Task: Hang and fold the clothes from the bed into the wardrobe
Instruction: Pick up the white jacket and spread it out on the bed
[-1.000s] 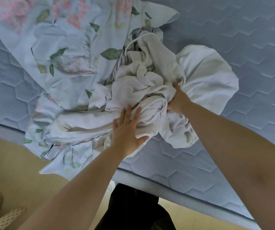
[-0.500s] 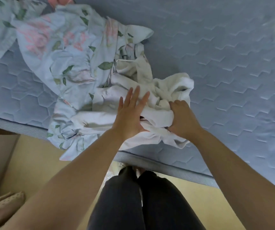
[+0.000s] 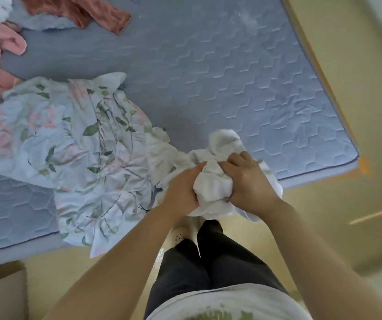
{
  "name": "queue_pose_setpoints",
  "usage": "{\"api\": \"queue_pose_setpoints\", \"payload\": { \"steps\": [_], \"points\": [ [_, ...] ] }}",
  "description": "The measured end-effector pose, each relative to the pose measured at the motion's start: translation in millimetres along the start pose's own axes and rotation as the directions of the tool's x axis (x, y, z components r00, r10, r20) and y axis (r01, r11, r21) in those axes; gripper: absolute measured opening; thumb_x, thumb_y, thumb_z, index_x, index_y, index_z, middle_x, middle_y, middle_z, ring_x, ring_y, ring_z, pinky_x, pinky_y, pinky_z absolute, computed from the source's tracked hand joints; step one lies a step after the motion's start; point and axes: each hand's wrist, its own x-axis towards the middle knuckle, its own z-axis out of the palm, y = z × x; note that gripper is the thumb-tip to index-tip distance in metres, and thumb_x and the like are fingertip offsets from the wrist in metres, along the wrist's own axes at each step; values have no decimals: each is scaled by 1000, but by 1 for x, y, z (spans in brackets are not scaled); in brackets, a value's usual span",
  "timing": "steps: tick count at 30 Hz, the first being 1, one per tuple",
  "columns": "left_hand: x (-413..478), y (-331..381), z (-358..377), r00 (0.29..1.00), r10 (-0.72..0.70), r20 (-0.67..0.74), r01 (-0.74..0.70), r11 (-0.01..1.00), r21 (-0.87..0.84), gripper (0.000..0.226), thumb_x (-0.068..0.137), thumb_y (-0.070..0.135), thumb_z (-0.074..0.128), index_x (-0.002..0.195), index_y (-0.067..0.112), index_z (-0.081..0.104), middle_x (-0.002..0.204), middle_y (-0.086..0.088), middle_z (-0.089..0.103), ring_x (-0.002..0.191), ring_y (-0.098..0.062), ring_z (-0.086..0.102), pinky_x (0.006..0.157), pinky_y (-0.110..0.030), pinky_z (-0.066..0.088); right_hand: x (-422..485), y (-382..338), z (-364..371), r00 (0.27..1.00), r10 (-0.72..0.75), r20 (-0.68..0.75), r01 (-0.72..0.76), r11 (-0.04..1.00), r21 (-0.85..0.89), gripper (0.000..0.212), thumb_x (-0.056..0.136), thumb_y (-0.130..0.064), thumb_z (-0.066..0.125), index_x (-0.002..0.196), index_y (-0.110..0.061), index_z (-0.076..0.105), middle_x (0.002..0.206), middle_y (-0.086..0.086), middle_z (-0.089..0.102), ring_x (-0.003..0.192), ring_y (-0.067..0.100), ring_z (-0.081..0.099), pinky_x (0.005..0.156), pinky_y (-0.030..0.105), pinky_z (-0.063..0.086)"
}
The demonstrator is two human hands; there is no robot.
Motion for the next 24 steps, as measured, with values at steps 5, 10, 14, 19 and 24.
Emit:
{"api": "queue_pose_setpoints", "payload": {
  "steps": [5, 10, 14, 19, 24],
  "points": [
    [3, 56, 37, 965, 111, 238, -143, 983, 119, 32, 88, 23, 59, 119, 30, 54, 116, 10, 61, 110, -8, 55, 91, -5, 26, -74, 23, -14, 969, 239, -61, -236, 971, 44, 47, 45, -7, 83, 88, -2, 65, 77, 13, 55, 74, 31, 50, 60, 38, 46],
    [17, 156, 94, 876, 306, 372, -359, 930, 80, 26, 84, 38, 59, 108, 29, 57, 90, 17, 60, 78, -5, 52, 64, -16, 35, -172, 77, -59, 824, 535, -187, -519, 845, 129, 65, 53, -11, 84, 114, -4, 61, 88, 10, 55, 83, 30, 46, 68, 41, 46],
    [33, 221, 146, 792, 443, 420, -510, 858, 56, 29, 80, 35, 65, 105, 22, 60, 93, 8, 64, 76, -4, 45, 67, -20, 29, -231, 121, -78, 736, 642, -213, -608, 766, 209, 76, 62, -20, 80, 132, -11, 51, 99, 6, 54, 90, 23, 43, 77, 39, 44],
    [50, 332, 260, 705, 498, 506, -579, 815, 5, 24, 75, 31, 70, 94, 24, 57, 67, 25, 47, 59, -1, 40, 58, -8, 30, -335, 213, -119, 575, 767, -283, -732, 638, 240, 45, 70, -22, 70, 113, -10, 59, 85, -2, 46, 83, 20, 38, 66, 47, 47],
    [52, 452, 379, 571, 534, 624, -654, 755, -49, 24, 77, 37, 66, 94, 26, 52, 68, 17, 50, 62, -4, 46, 53, -11, 26, -447, 303, -168, 436, 837, -329, -834, 514, 202, 31, 78, -30, 57, 104, -13, 57, 85, -8, 44, 83, 20, 41, 73, 41, 43]
  ]
}}
